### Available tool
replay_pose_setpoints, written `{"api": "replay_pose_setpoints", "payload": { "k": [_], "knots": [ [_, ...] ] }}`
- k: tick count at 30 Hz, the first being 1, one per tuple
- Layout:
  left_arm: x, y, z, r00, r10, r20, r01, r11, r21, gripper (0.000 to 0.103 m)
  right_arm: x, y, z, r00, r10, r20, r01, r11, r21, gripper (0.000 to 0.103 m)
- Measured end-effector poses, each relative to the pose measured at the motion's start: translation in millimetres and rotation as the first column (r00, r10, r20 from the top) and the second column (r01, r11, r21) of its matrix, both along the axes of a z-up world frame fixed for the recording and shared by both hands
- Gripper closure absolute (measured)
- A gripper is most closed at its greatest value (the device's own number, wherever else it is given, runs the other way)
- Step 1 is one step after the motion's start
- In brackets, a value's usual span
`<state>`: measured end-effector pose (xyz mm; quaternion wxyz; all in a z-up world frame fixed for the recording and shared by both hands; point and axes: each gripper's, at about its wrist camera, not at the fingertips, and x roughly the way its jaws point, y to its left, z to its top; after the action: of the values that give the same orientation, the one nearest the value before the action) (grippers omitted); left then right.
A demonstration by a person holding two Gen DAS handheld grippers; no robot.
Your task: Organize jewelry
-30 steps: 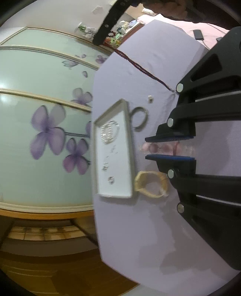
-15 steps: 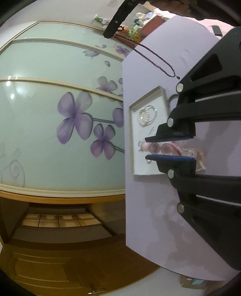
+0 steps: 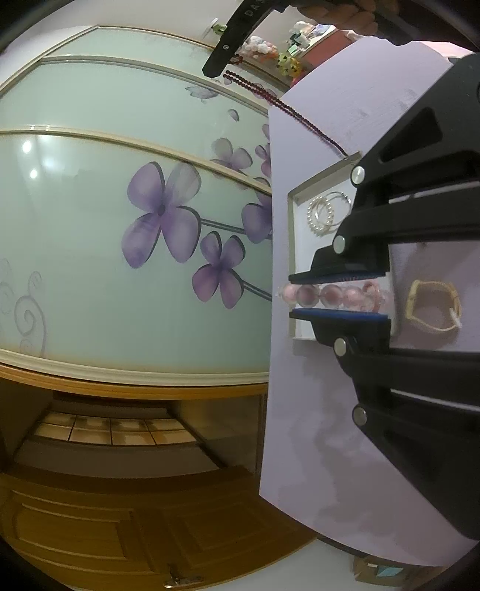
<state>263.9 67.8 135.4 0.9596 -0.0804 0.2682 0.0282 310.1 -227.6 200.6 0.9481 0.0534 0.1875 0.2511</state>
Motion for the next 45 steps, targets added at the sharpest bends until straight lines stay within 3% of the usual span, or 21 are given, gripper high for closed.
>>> {"api": "replay_pose_setpoints", "payload": {
  "k": [5, 14, 15, 18, 29, 36, 45],
  "knots": [
    [16, 3, -5, 1.0, -0.004, -0.011, 0.004, 1.0, 0.006, 0.09, 19, 8, -15, 1.0, 0.005, -0.029, -0.005, 1.0, -0.005, 0.096],
    [41, 1, -25, 0.998, -0.024, -0.052, 0.024, 1.0, -0.005, 0.09, 43, 30, -72, 0.99, 0.021, -0.139, -0.032, 0.997, -0.077, 0.095],
    [44, 0, -27, 0.998, -0.027, -0.056, 0.026, 1.0, -0.006, 0.09, 44, 30, -77, 0.988, 0.023, -0.151, -0.035, 0.996, -0.081, 0.09],
    [49, -3, -33, 0.997, -0.037, -0.068, 0.036, 0.999, -0.013, 0.09, 41, 24, -84, 0.988, 0.022, -0.151, -0.031, 0.998, -0.058, 0.043],
    [76, -17, -50, 0.992, -0.079, -0.096, 0.076, 0.997, -0.027, 0.09, 31, 6, -100, 0.992, 0.001, -0.127, -0.014, 0.995, -0.101, 0.043],
    [99, -30, -69, 0.984, -0.118, -0.135, 0.112, 0.992, -0.05, 0.09, 27, -2, -122, 0.987, 0.0, -0.159, -0.02, 0.993, -0.12, 0.043],
    [125, -51, -94, 0.971, -0.148, -0.188, 0.145, 0.989, -0.029, 0.089, 30, -6, -139, 0.98, -0.002, -0.198, -0.023, 0.992, -0.125, 0.043]
  ]
}}
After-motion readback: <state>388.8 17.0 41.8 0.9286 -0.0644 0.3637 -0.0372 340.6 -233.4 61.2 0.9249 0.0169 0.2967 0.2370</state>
